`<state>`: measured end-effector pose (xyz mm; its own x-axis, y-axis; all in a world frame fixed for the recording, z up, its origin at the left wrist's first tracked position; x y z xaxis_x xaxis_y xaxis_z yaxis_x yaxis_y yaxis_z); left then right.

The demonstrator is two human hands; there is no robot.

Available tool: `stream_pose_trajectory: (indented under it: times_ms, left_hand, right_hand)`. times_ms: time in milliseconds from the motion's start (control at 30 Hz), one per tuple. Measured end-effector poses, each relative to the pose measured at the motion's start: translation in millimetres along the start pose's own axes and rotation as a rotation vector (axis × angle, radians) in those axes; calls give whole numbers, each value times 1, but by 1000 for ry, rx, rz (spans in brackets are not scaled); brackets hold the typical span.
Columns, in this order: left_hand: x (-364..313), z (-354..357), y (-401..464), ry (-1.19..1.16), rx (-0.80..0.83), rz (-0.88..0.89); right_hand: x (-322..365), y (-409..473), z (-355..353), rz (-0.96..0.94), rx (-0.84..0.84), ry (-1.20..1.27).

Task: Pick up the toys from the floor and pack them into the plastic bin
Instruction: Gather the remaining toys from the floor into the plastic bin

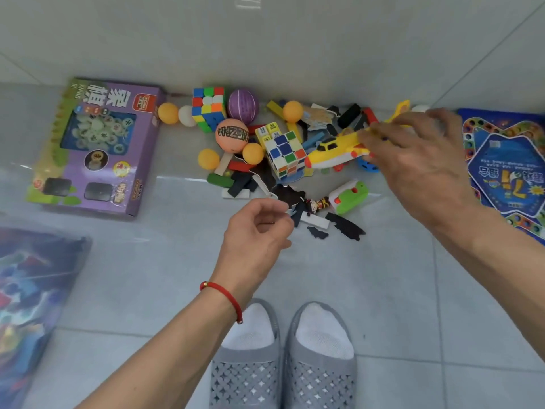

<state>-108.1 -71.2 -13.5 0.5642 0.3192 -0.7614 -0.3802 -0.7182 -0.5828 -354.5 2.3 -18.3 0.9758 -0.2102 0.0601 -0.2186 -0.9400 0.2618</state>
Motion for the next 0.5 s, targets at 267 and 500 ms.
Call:
stream_pose_trajectory:
  times_ms: [267,500]
  left_hand:
    - [-27,14,-3,-756,317,-38]
    - [16,-44,-13,-788,7,-182]
  right_hand:
    - [87,-20,-38,-59,-19,463]
    - [105,55,21,285,167,578]
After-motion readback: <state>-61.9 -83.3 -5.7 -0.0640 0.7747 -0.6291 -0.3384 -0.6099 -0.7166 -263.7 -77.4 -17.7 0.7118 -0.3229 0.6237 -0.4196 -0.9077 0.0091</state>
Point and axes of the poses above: each hand's wrist, its own y-axis towards the middle knuckle, its own z-axis out of the palm, x = y × z, the point moved 1 cm from there along y, towards the middle knuckle, and after that the axes turned 13 degrees about y, right-handed, at the moved point
